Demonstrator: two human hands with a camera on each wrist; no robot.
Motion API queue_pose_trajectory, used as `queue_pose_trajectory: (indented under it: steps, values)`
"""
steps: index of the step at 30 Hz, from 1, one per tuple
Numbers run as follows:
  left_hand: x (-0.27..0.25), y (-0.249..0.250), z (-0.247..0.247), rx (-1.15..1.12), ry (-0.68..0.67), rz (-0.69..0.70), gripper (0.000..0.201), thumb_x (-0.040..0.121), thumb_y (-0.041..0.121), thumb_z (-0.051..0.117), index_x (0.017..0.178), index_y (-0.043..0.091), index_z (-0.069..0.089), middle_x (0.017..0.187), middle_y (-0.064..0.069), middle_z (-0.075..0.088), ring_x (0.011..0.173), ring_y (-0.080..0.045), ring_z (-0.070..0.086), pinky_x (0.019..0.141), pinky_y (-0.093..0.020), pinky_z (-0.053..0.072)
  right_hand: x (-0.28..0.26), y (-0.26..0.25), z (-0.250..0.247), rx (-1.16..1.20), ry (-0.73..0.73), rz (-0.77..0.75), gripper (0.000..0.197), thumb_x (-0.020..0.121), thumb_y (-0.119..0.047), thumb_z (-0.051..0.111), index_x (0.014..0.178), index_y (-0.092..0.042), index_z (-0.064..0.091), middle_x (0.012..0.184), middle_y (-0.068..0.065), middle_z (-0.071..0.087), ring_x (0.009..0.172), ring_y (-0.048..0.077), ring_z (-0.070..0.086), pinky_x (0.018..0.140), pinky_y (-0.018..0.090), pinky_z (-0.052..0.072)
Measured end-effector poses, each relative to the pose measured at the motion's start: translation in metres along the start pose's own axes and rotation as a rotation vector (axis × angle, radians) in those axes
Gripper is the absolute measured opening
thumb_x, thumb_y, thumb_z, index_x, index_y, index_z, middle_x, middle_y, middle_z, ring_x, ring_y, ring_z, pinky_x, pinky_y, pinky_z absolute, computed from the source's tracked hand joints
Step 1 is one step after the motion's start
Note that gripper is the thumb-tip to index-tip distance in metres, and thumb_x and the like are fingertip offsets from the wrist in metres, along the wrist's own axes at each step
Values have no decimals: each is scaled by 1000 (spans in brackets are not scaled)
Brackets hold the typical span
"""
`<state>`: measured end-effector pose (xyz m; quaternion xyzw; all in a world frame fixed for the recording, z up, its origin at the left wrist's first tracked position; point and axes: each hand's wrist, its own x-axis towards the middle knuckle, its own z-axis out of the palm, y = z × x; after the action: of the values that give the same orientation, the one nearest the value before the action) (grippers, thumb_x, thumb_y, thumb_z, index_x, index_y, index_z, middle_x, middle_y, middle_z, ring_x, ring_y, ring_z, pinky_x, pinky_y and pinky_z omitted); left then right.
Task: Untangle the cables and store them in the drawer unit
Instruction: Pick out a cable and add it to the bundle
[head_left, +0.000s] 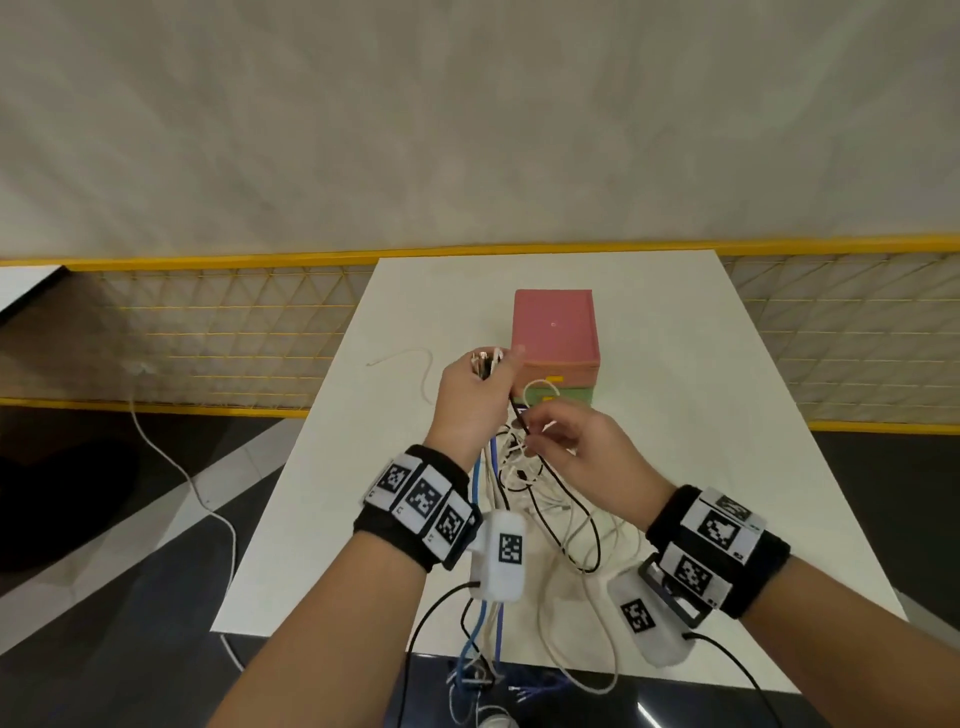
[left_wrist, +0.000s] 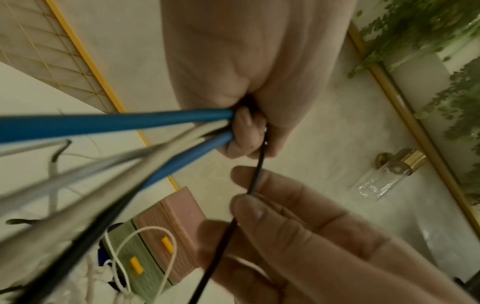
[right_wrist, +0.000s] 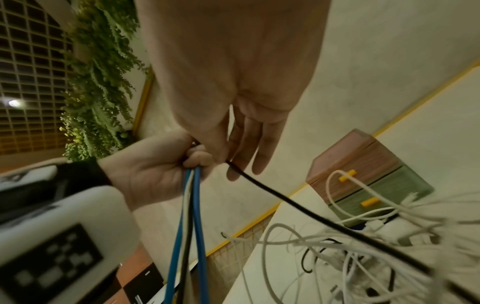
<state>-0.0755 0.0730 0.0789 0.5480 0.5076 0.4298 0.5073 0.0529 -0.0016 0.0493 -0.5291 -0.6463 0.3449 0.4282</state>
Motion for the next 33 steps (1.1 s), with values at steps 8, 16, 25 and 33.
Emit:
queue_pose_trajectory:
  steps: [8,16,25,33]
  values:
    - [-6,41,-33,-384,139,134,20,101,25,53,84,16,55,52,9,38,51,-8,41,58,-26,46,-34,52,-11,-100,-247,173,27,103,-21,33,85,-11,51,74,-2,48,61,6,44,66,34,49]
    - [-32,50,-37,57,-249,102,21,88,28,71,108,23,67,55,14,41,40,-5,30,37,-16,25,-3,33,-42,-180,-31,80,24,101,-17,40,82,-20,55,69,-6,48,60,2,43,63,24,37]
    - [-40,36,-15,29,-55,32,27,92,40,64,73,22,58,48,12,40,40,-6,32,41,-19,27,16,-5,-54,-246,-83,-55,24,102,-18,38,81,-22,48,74,-8,50,65,3,44,62,15,35]
    - [-19,41,-59,-251,296,3,32,94,34,63,69,23,46,49,8,35,38,-8,27,37,-18,24,-5,21,-63,-298,-74,62,20,102,-15,36,93,-23,53,70,-8,45,61,7,41,61,17,36]
